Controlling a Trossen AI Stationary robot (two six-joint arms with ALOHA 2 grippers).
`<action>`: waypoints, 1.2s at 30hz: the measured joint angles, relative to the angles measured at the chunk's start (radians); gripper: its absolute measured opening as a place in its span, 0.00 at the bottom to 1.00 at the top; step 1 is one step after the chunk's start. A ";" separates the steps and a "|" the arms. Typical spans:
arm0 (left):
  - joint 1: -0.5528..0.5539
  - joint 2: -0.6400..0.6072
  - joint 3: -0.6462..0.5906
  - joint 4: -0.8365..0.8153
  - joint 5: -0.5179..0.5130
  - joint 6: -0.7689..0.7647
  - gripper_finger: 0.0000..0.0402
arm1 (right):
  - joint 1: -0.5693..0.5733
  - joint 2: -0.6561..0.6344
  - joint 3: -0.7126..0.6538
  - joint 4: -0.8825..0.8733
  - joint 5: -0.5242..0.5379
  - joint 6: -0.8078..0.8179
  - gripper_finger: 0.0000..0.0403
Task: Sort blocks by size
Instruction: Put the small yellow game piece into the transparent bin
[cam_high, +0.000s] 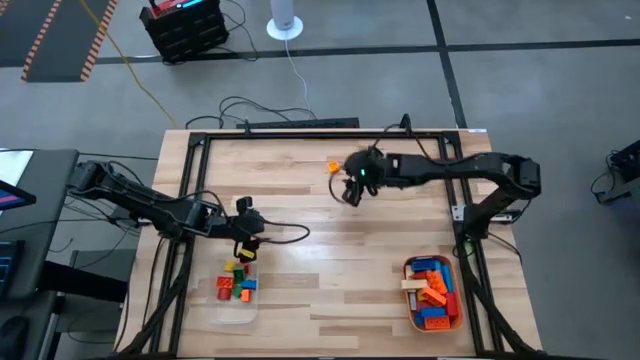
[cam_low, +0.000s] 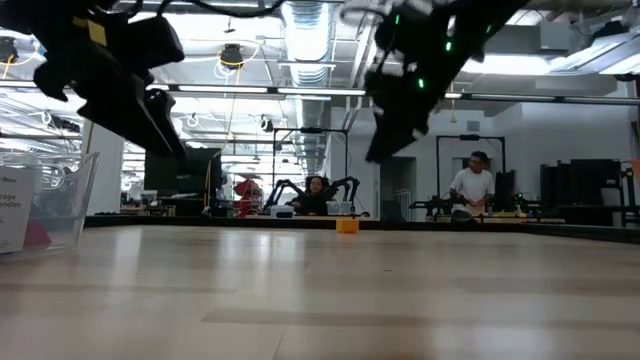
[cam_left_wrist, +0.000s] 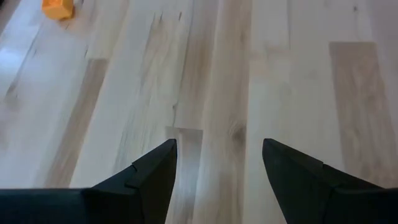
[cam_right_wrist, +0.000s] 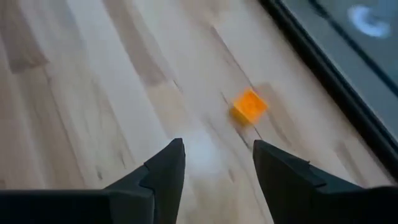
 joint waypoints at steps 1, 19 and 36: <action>-0.006 -0.008 0.000 0.002 -0.001 0.000 0.57 | -0.028 0.018 -0.004 0.002 -0.046 -0.048 0.55; 0.038 -0.089 0.000 -0.026 -0.042 0.015 0.57 | -0.209 0.466 0.441 -0.260 -0.224 -0.556 0.66; 0.059 -0.089 0.000 -0.078 -0.044 -0.001 0.57 | -0.272 0.601 0.562 -0.326 -0.319 -0.661 0.66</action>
